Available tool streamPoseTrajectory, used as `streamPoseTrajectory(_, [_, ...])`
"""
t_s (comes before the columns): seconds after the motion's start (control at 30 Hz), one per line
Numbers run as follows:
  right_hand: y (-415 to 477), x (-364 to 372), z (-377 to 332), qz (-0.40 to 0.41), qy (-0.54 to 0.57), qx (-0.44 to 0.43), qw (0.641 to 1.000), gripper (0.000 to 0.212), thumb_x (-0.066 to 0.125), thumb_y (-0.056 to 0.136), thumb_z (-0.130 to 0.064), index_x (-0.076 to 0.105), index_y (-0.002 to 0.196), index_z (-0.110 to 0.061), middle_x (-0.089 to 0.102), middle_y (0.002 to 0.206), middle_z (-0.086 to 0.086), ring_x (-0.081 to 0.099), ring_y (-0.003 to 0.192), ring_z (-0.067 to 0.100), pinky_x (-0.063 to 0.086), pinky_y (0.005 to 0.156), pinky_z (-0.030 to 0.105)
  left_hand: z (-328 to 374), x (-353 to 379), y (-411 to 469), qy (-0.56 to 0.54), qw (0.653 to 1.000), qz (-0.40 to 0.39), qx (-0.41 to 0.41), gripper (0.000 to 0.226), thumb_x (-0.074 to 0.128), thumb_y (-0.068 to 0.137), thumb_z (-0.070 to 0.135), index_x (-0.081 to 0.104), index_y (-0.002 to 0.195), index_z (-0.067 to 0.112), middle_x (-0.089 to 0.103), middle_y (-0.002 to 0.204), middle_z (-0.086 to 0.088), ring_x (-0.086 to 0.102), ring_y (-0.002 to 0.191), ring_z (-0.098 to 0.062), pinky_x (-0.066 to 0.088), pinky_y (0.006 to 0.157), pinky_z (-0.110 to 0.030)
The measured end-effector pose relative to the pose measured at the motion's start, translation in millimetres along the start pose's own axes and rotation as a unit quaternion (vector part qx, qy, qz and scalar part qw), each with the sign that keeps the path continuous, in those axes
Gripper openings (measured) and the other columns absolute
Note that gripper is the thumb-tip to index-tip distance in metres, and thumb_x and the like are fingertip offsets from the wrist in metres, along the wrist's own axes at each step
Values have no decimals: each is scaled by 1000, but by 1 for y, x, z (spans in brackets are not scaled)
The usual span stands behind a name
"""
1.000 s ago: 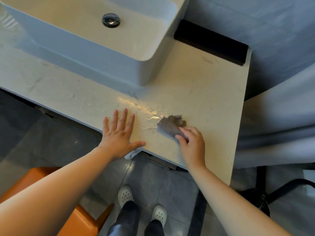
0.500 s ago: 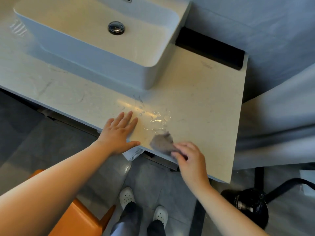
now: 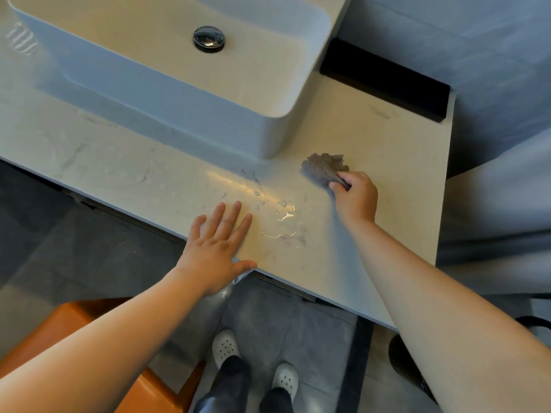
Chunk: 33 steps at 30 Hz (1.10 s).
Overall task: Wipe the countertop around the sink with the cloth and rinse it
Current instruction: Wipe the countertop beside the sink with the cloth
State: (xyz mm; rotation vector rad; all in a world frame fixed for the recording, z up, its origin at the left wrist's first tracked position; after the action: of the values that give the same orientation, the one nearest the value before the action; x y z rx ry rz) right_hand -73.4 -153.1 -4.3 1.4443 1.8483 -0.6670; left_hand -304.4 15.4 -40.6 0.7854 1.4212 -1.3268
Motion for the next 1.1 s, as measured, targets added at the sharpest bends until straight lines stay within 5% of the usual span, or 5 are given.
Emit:
streamPoseTrajectory(0.2, [-45, 23, -14, -16, 29, -49, 998, 27, 68, 81, -10, 71, 108, -8, 65, 107, 8, 59, 99, 28, 47, 89, 38, -2, 1, -1, 6, 1000, -5, 1, 93, -7, 70, 78, -20, 148, 29, -32, 153, 1, -28, 141, -24, -7, 115, -47])
streamPoseTrajectory(0.47, [-124, 19, -19, -58, 25, -86, 994, 28, 69, 84, -9, 70, 111, -12, 63, 105, -2, 54, 98, 15, 41, 85, 20, -25, -30, -8, -77, 997, 1, 14, 87, 38, 87, 66, 2, 152, 21, -10, 160, 0, -10, 147, -20, -1, 118, -44])
streamPoseTrajectory(0.8, [-189, 19, -32, -211, 102, -41, 971, 24, 70, 83, -8, 73, 104, -19, 62, 91, -15, 60, 88, 3, 50, 81, 19, -65, -11, -20, -59, 996, 13, -70, 99, 23, 78, 75, -10, 151, 16, -22, 156, -7, -23, 142, -27, -7, 116, -46])
streamPoseTrajectory(0.93, [-155, 0, -53, -158, 107, -47, 981, 24, 69, 82, -10, 72, 105, -17, 63, 93, -9, 58, 85, 0, 45, 79, 9, -65, -8, -19, -51, 995, -10, -84, 94, 19, 83, 73, -20, 147, 18, -31, 153, -5, -30, 139, -25, -12, 115, -45])
streamPoseTrajectory(1.1, [-61, -10, -64, -25, 56, -70, 996, 20, 70, 79, -7, 74, 99, -8, 65, 94, 4, 57, 85, 14, 38, 72, 14, -63, -4, -18, -46, 994, -16, -95, 93, 13, 81, 73, -26, 145, 19, -34, 152, -4, -33, 138, -27, -15, 114, -45])
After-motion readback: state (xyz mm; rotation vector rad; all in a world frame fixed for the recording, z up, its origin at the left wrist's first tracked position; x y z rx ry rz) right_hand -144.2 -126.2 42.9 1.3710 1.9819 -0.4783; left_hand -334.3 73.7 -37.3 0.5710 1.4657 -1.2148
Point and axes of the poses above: each hand's wrist, its own y-axis towards the middle knuckle, its own x-axis out of the palm, z = x × y, the point moved 6 cm from there along y, towards the middle knuckle
